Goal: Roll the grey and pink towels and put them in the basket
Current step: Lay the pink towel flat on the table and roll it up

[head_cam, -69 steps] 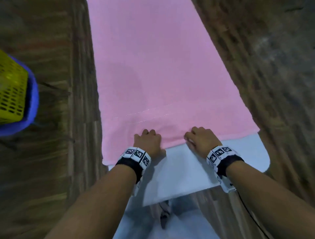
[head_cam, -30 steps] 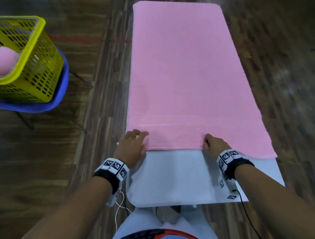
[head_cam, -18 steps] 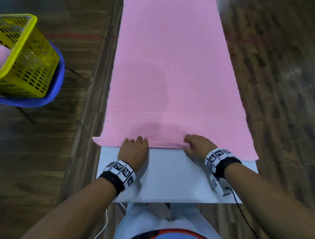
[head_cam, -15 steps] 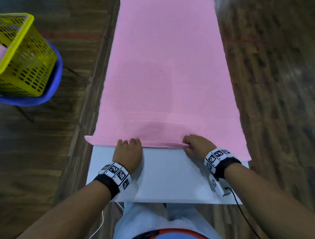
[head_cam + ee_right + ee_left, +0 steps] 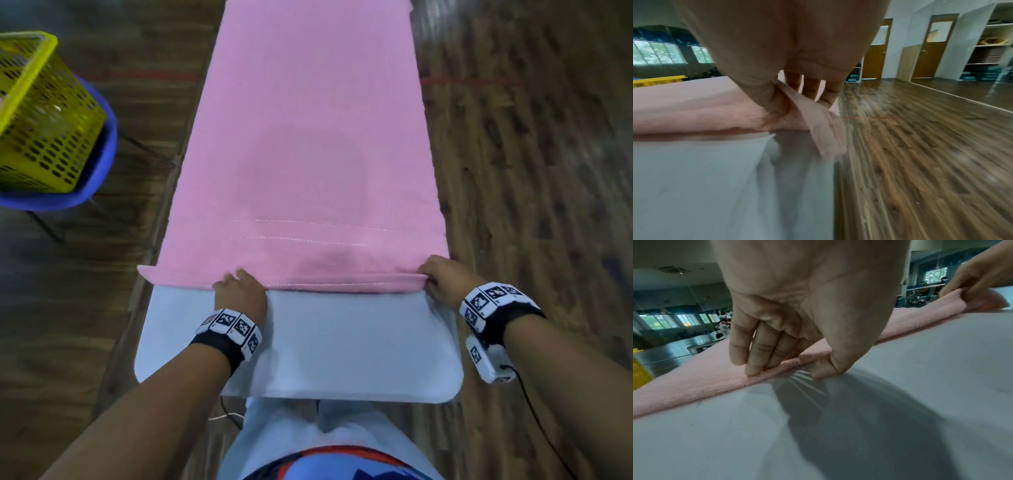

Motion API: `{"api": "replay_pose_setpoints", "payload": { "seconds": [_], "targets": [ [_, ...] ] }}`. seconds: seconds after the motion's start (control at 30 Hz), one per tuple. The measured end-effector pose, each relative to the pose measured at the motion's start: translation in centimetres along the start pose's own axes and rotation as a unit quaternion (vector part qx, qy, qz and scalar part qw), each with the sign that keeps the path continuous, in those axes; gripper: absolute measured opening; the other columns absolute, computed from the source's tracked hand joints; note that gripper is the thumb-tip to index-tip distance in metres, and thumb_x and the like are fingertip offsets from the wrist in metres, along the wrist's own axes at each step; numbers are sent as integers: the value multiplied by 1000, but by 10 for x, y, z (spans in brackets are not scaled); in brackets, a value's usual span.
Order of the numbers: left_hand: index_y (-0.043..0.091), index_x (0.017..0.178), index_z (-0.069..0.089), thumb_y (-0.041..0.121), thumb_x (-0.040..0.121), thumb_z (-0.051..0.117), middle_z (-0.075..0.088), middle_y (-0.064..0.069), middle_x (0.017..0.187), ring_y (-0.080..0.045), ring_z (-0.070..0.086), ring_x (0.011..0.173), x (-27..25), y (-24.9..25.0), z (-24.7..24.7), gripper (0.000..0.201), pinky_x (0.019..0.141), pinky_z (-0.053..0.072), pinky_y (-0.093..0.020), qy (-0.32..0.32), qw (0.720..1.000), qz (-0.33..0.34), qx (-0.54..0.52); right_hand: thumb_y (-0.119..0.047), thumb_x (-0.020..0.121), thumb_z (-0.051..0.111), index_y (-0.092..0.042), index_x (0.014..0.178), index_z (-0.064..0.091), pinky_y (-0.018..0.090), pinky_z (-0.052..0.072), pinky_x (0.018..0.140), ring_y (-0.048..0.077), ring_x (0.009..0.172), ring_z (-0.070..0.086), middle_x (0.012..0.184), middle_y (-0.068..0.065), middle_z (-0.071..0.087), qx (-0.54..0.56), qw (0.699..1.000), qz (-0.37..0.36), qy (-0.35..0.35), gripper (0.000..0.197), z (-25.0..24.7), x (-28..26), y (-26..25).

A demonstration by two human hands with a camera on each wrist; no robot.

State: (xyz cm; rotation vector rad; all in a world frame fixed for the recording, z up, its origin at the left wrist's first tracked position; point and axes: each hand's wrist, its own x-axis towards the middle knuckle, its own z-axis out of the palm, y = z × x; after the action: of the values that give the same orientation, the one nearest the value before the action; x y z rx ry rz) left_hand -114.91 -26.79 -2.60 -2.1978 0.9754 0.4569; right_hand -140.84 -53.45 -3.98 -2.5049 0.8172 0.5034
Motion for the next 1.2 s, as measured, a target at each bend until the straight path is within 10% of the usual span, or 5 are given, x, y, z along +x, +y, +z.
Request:
{"api": "replay_pose_setpoints", "payload": {
  "seconds": [0.37,0.73,1.2],
  "targets": [
    [-3,147,23,33,87,52,45,-11,142,-27,47,121,12,11,2,76,94,44,-39,-25,997,-60,-39,-11,86,57,-18,75,71,28,45,68,27,77,62,81,12,69,103,986,130,-26,19,-18,-22,48],
    [-1,144,27,34,92,47,53,-8,131,-22,52,116,12,8,1,66,91,42,-34,14,996,-64,-67,-20,87,62,-18,76,57,32,48,69,30,74,61,76,7,67,96,956,239,142,12,-2,-33,67],
    [28,101,57,54,90,50,69,6,95,-18,65,85,21,-77,33,29,85,37,-33,176,963,115,-171,-47,80,67,-25,101,62,30,41,76,19,89,53,102,-5,58,-36,990,-91,105,31,42,15,-106]
  ]
}}
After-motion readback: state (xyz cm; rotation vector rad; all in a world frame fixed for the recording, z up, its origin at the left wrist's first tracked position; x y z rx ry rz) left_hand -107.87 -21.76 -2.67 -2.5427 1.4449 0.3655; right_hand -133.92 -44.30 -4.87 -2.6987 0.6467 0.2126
